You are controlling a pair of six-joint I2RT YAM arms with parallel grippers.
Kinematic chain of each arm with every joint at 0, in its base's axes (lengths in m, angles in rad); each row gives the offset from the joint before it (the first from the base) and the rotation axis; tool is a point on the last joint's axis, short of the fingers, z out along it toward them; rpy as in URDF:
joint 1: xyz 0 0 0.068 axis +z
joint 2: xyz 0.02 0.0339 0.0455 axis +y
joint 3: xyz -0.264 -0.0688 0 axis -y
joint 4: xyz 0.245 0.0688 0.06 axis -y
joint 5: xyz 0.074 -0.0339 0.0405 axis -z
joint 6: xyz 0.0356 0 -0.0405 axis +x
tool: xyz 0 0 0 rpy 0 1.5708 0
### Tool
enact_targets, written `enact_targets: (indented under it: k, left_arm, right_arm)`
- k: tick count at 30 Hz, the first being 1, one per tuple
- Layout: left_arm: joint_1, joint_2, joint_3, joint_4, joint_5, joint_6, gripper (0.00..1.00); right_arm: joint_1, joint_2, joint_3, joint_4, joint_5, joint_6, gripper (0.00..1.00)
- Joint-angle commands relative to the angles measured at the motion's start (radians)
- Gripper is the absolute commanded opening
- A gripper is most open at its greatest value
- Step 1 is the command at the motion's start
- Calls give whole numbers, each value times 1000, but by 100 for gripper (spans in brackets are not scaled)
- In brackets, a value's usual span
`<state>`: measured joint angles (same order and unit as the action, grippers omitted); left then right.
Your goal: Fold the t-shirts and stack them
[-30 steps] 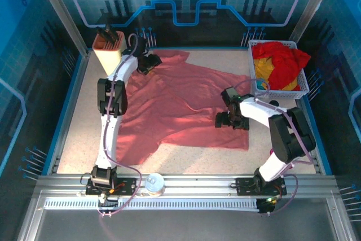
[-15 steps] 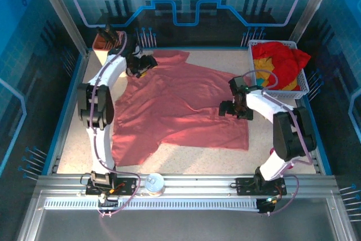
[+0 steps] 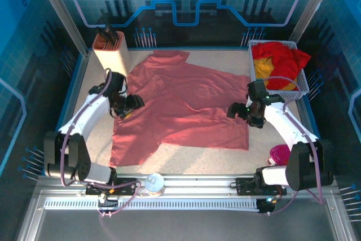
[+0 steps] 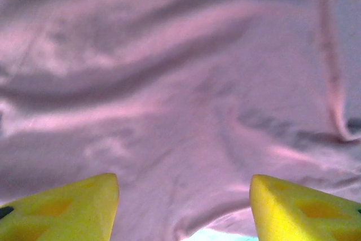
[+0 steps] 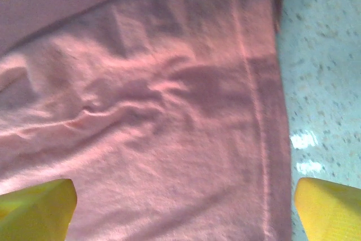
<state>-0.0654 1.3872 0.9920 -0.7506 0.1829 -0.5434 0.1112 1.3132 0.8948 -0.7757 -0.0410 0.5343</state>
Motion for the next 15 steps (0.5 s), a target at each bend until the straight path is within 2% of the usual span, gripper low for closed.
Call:
enact_targets:
  k: [1,7,12,15]
  left_arm:
    - [1,-111,-96,-90,-36,-42,64]
    - [-1,-345,-282,-139,2,-209,64]
    - [-10,-481,-376,-283,-96,-329,61]
    - [-57,-547,-392,-320,-161,-422,60]
  right_arm:
    - [-32,-68,-66,-52,-63,0,100]
    - [-45,-67,-113,-47,-66,3,100]
    - [-47,-32,-123,-57,-56,4,100]
    - [-45,-33,-129,-62,-43,18,100]
